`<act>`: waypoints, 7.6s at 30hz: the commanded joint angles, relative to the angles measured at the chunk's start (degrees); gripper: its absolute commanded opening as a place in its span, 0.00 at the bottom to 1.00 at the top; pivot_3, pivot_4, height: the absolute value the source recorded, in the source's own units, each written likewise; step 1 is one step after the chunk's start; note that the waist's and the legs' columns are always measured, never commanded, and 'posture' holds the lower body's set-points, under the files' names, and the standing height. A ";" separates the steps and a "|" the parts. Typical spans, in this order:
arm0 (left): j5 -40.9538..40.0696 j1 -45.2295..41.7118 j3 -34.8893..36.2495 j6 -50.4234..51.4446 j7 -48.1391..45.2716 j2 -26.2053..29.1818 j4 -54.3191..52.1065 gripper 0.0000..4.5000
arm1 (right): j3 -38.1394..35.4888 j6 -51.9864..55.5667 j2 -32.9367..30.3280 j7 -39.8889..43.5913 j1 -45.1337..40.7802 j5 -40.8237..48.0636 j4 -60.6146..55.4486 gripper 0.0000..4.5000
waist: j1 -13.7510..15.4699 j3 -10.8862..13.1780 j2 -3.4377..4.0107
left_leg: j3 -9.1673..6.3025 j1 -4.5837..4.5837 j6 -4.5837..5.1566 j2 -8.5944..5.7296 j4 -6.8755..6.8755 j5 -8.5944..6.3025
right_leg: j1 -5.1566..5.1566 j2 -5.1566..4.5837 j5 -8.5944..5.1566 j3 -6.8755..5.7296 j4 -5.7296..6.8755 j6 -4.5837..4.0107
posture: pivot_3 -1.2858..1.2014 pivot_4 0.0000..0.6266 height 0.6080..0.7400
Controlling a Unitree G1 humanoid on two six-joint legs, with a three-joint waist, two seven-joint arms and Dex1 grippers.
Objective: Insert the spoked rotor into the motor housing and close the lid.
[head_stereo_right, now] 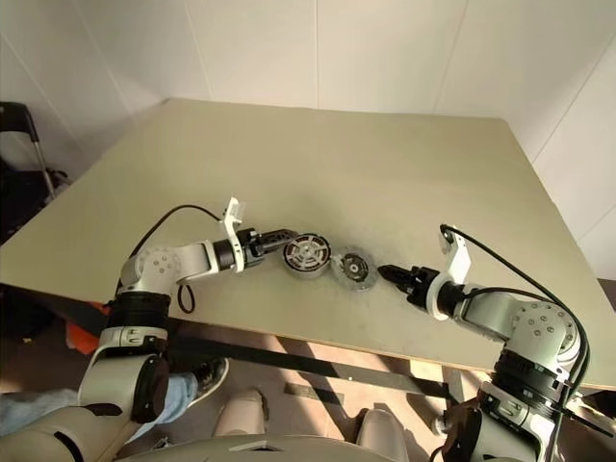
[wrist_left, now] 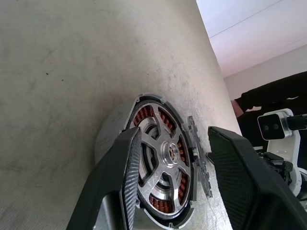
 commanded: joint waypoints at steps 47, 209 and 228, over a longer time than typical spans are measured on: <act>2.65 -3.30 -0.98 1.59 -1.58 0.21 -0.13 0.53 | 12.21 -16.92 -3.13 -26.66 12.54 40.00 -5.81 0.71 | -1.23 -0.07 -0.01 | -0.04 -0.24 0.07 -0.06 -0.05 -0.05 | -0.14 -0.08 -0.08 -0.10 -0.16 0.17 | 0.52 0.00 1.00; 7.57 -1.44 1.27 -7.17 -5.61 7.12 -2.14 0.53 | 50.22 -56.23 -3.05 42.28 -9.14 -47.92 4.25 0.70 | -1.32 -0.11 -0.39 | -0.35 -0.69 0.14 0.11 0.39 -0.08 | -0.08 -0.08 0.28 -0.53 0.02 -0.44 | 0.52 0.00 1.00; 7.54 -1.46 1.40 -7.08 -5.56 7.28 -2.16 0.53 | 53.39 -60.00 -4.70 43.83 -8.52 -52.33 6.17 0.70 | -1.33 -0.11 -0.39 | -0.34 -0.68 0.16 0.11 0.39 -0.10 | -0.08 -0.08 0.28 -0.53 0.02 -0.44 | 0.52 0.00 1.00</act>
